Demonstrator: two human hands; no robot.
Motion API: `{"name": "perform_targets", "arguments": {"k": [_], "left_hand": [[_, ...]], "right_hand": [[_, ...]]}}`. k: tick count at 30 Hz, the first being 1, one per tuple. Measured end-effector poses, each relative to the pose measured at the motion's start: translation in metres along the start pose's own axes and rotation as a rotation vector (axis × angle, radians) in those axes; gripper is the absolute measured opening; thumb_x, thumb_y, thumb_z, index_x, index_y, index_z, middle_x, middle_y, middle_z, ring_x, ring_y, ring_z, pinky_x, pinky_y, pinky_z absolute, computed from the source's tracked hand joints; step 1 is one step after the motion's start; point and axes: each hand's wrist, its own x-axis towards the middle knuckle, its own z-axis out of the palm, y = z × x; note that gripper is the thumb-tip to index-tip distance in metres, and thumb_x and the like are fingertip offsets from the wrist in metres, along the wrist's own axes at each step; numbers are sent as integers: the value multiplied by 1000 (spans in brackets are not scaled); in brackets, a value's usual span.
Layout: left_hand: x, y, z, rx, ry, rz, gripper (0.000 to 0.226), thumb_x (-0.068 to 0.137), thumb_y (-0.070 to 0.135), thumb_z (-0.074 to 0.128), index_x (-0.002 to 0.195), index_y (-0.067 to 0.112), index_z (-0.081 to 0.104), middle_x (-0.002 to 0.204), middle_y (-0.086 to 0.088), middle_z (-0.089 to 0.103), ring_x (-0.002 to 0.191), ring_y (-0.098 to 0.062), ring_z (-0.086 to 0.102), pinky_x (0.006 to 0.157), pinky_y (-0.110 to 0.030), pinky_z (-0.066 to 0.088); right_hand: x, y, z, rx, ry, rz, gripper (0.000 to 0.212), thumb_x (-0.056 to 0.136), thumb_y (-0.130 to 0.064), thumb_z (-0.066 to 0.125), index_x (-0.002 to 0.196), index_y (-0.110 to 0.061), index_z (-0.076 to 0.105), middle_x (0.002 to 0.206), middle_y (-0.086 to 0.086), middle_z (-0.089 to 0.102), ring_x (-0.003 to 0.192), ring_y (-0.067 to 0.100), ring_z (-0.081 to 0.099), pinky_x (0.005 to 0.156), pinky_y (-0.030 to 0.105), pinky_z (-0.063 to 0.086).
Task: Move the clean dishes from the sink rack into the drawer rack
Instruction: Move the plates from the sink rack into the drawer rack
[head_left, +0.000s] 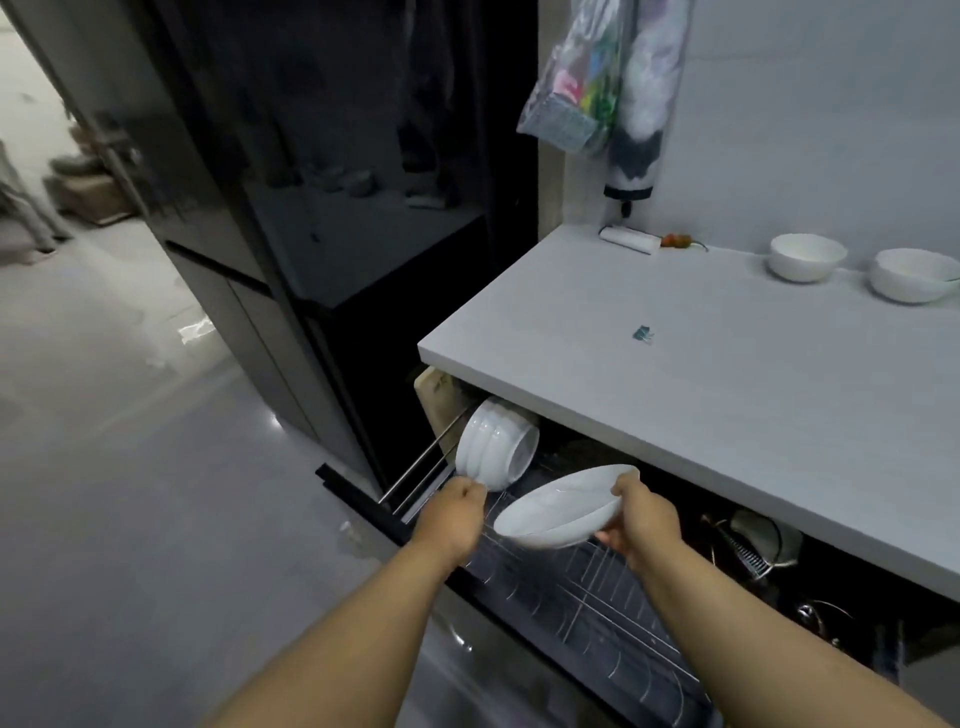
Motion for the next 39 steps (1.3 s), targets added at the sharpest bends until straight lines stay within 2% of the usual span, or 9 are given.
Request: {"name": "perform_targets", "arguments": {"k": [4, 6, 12, 19, 25, 28, 31, 34, 39], "left_hand": [[33, -10, -3, 264, 16, 153, 35, 99, 40, 37, 113, 17, 60, 117, -9, 62, 107, -25, 55, 91, -34, 43], [47, -18, 0, 375, -4, 177, 45, 100, 43, 37, 135, 17, 50, 136, -8, 52, 127, -26, 44, 105, -34, 36], [80, -42, 7, 576, -51, 217, 54, 100, 45, 35, 147, 17, 35, 152, -5, 36, 140, -24, 31, 113, -35, 28], [108, -62, 8, 693, -111, 233, 59, 100, 48, 30, 150, 16, 27, 153, -6, 36, 142, -24, 28, 118, -38, 23], [114, -65, 10, 705, -124, 292, 56, 101, 45, 30, 148, 16, 28, 149, -4, 40, 138, -20, 32, 114, -34, 27], [114, -66, 11, 707, -101, 314, 57, 100, 46, 30, 149, 17, 28, 149, -2, 40, 138, -19, 32, 115, -34, 26], [113, -67, 12, 697, -83, 344, 56, 100, 46, 32, 148, 18, 30, 145, -1, 44, 134, -18, 36, 113, -32, 28], [112, -67, 10, 693, -66, 356, 55, 99, 46, 33, 148, 19, 30, 143, -1, 47, 132, -18, 37, 111, -31, 30], [112, -68, 10, 674, -59, 351, 55, 99, 45, 34, 148, 19, 30, 143, -1, 48, 132, -19, 38, 110, -32, 31]], "right_hand": [[37, 7, 25, -122, 15, -1, 26, 82, -14, 55, 101, 3, 56, 81, 19, 59, 61, 32, 60, 57, 40, 58], [54, 9, 37, -161, 9, 3, 20, 82, -12, 56, 96, 3, 57, 76, 18, 58, 57, 29, 58, 62, 43, 57], [102, 14, 71, -313, -33, 12, 30, 82, -13, 59, 111, -4, 53, 88, 15, 59, 55, 25, 59, 68, 48, 59], [147, 18, 108, -350, -23, -17, 43, 84, -11, 60, 124, -3, 48, 113, 17, 56, 84, 33, 63, 43, 33, 57], [164, 11, 131, -491, -51, 36, 24, 89, -14, 56, 108, 0, 52, 94, 13, 54, 56, 27, 58, 67, 46, 60], [175, 11, 141, -547, -100, 49, 25, 91, -15, 54, 109, 3, 53, 87, 12, 53, 57, 25, 57, 62, 38, 58], [180, 12, 153, -569, -121, 59, 25, 92, -21, 55, 101, 2, 50, 95, 14, 55, 62, 31, 61, 73, 45, 59], [183, 12, 164, -640, -139, 47, 25, 93, -24, 52, 100, 0, 52, 72, 9, 59, 60, 30, 63, 80, 45, 58], [186, 7, 175, -854, -160, -1, 24, 98, -24, 43, 91, -3, 51, 62, 7, 58, 52, 22, 58, 43, 21, 43]]}}
